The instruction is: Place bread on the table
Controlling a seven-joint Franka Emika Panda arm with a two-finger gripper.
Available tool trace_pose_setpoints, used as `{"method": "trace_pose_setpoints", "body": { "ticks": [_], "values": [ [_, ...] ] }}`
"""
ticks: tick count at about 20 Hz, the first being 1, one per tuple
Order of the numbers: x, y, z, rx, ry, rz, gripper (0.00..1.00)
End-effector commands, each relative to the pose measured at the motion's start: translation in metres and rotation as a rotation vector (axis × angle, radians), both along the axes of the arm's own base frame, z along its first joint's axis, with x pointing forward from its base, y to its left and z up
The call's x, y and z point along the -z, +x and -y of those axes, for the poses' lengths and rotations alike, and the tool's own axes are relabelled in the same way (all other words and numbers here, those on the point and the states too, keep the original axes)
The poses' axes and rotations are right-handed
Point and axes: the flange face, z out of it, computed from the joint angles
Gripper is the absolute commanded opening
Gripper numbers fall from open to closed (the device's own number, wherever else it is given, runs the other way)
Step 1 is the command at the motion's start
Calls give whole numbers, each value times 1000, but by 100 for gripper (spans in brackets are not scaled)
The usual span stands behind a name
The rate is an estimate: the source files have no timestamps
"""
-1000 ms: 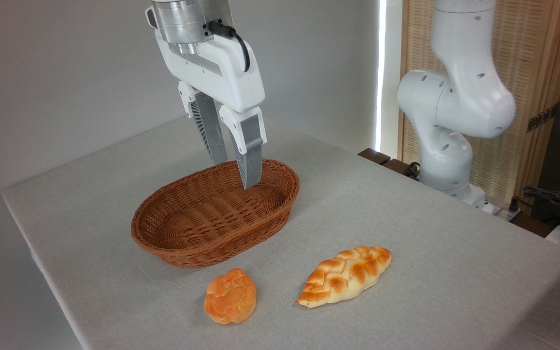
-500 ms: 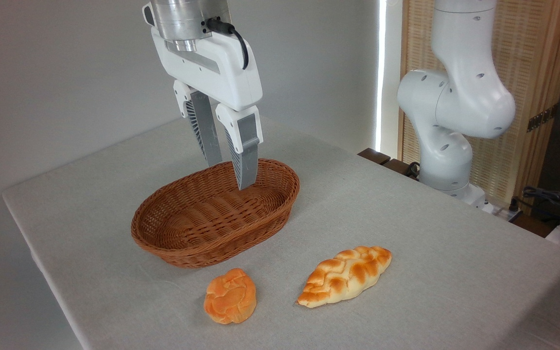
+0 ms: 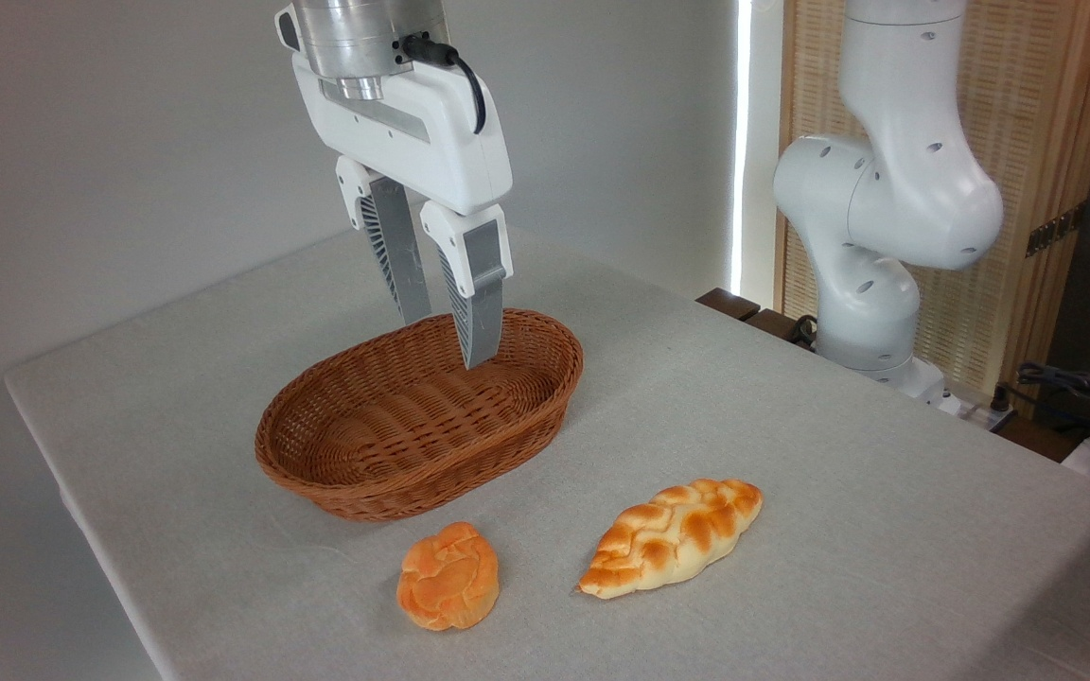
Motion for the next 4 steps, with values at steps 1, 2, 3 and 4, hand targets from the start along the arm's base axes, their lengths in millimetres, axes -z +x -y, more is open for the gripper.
{"method": "trace_pose_setpoints", "body": {
  "ticks": [1,2,3,4],
  "values": [
    [-1,-4,-7,-11,8,5,100],
    [-2,-4,-7,-12,8,6,100],
    [-1,-4,-6,-14,7,6,100],
    [-2,-4,-6,-17,7,9,100]
  ]
}}
